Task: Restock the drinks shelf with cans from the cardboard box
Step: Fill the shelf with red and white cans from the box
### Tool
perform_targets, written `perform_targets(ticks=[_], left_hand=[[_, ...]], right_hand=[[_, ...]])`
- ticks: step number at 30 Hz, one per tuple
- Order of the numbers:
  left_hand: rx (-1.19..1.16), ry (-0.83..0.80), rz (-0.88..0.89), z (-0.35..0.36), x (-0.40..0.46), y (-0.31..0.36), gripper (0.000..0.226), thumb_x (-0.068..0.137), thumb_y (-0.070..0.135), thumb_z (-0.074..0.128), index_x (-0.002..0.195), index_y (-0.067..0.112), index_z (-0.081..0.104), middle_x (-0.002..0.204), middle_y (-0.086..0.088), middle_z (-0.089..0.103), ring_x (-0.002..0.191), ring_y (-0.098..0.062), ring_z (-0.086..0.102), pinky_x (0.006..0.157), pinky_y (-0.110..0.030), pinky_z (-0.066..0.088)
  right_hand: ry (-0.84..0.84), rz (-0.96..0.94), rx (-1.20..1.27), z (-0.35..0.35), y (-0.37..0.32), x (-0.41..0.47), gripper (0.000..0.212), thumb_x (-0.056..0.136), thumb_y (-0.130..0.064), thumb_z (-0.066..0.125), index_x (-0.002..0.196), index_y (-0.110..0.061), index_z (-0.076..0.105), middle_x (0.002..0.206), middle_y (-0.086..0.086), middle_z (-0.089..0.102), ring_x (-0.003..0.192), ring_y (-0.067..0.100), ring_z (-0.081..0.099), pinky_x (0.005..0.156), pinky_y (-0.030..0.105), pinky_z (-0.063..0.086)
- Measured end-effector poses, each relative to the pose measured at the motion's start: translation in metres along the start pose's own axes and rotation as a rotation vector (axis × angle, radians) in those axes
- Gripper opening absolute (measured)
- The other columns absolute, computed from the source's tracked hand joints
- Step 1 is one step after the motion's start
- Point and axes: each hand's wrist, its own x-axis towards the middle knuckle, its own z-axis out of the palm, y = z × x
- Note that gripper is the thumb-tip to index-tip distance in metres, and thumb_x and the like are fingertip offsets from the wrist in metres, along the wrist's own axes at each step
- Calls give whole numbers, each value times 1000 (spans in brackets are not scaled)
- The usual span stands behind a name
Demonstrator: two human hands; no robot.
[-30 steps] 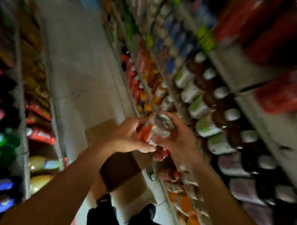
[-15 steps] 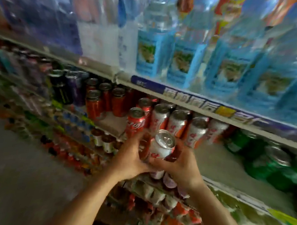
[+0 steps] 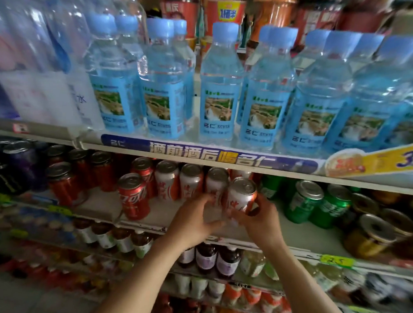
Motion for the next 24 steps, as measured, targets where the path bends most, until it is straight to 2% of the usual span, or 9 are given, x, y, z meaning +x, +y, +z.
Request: perform_targets(ticks=[3,5,8,12,16,20,24], left_hand=[[197,-91,-54,-4,3,-11,51,75,52,74,118,32,56,118,11,57,111,-12,55,91,-28,46],[283,-152,-69,-6,4,-15,53,81,51,69,127,31,55,130,8,56,119,-15,53,96,-29,44],[381,-226,-69,-10,8,-16,52,88,44,64,136,31,52,142,11,49,129,-14,46,104,-32,41],[453,-258,-49,-14,14,-14,51,87,41,64,136,33,52,142,13,47,131,-14,44,106,-34,40],[488,-269,-28,-12,11,-12,50,90,40,61,138,32,49,146,13,44,133,-15,41,106,-34,40],[485,-269,-23,-12,10,-11,48,91,39,60,138,32,50,145,13,45,132,-15,42,105,-35,41],[494,-271,-22,-12,9,-11,48,93,40,58,139,31,49,145,13,44,132,-15,43,105,-34,40]], right_hand=[[13,57,-10,-5,12,14,55,58,-15,92,107,-20,67,76,-10,69,64,4,60,56,19,48],[-4,85,7,-4,17,21,56,59,-12,92,109,-15,67,82,-8,69,70,5,62,61,22,50],[-25,74,6,0,21,27,56,61,-13,92,110,-17,66,84,-11,68,73,8,63,60,20,49],[-41,74,33,2,23,31,65,61,-11,92,116,-23,60,91,-11,67,77,6,63,58,14,49],[-83,106,7,3,30,31,70,60,-16,93,120,-19,57,104,0,69,83,6,66,67,21,55],[-86,90,-68,3,29,34,57,66,-18,90,114,-19,59,95,-7,65,76,-7,57,56,7,46],[-84,91,-89,7,31,36,58,68,-16,88,119,-16,59,103,0,70,81,9,64,61,11,48]])
